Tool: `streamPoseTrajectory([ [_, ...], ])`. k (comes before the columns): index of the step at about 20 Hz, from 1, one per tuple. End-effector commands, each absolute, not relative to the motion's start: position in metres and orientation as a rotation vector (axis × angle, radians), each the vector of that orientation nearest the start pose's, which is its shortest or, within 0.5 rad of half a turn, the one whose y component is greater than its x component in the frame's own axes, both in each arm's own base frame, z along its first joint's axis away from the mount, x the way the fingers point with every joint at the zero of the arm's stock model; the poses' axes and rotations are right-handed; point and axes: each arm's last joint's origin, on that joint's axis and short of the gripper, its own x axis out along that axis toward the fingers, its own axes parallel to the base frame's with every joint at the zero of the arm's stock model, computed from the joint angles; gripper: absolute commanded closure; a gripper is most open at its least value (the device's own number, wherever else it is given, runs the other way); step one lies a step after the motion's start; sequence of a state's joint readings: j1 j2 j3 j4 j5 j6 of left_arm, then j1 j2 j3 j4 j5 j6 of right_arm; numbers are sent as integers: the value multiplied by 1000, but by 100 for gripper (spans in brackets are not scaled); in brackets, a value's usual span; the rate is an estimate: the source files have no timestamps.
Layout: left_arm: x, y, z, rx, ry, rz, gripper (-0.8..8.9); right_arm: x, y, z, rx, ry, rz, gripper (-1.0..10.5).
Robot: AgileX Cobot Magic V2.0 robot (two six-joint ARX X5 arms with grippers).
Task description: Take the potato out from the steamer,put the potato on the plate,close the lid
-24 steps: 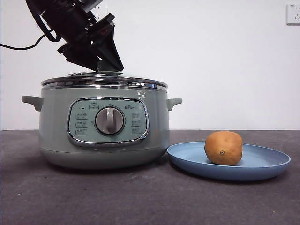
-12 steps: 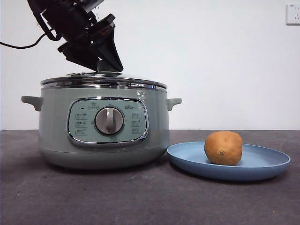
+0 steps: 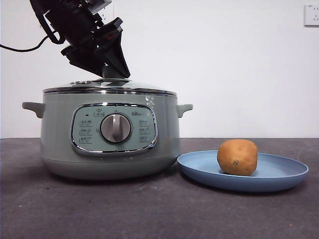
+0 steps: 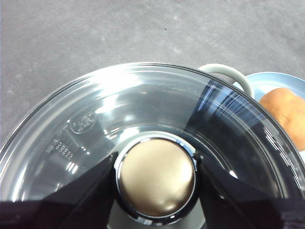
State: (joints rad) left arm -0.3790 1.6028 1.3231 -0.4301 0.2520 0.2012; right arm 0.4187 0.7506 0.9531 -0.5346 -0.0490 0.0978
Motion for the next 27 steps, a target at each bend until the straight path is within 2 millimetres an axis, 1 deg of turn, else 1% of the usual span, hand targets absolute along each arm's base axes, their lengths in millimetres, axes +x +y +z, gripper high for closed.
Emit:
streamPoseTrajectory([
  [1,325,-135,288,243,706,-667,395,133,61,359,42,357,443,379],
  [3,324,-135,288,243,711,-661,395,133,61,359,42,357,443,379],
  [5,322,-133,293,238,696,-658,394,133,61,358,41,360,443,379],
  [7,317,-131,303,238,666,-654,394,133,61,357,39,372,442,379],
  [9,307,-128,316,236,643,-654,394,132,61,356,37,390,447,379],
  [11,294,-122,334,236,642,-655,395,132,60,353,32,415,447,380],
  [13,275,-116,355,235,662,-663,398,130,60,349,32,466,458,381],
  [15,255,-108,374,226,698,-688,405,126,61,344,52,537,523,384],
  [18,224,-99,399,189,771,-770,410,120,63,337,93,652,672,394],
  [19,217,-96,403,184,791,-789,425,118,64,336,113,680,721,435],
  [20,208,-93,408,185,818,-804,539,116,65,335,135,707,774,515],
  [21,204,-92,410,178,836,-816,679,114,65,335,148,721,811,606],
  [22,199,-90,412,175,846,-822,845,113,66,334,156,733,837,765],
  [23,197,-90,413,175,850,-828,820,113,66,334,157,737,838,910],
  [24,195,-89,413,169,856,-839,822,113,66,334,151,737,833,954],
  [27,194,-89,413,165,863,-840,819,113,66,334,152,735,833,948],
])
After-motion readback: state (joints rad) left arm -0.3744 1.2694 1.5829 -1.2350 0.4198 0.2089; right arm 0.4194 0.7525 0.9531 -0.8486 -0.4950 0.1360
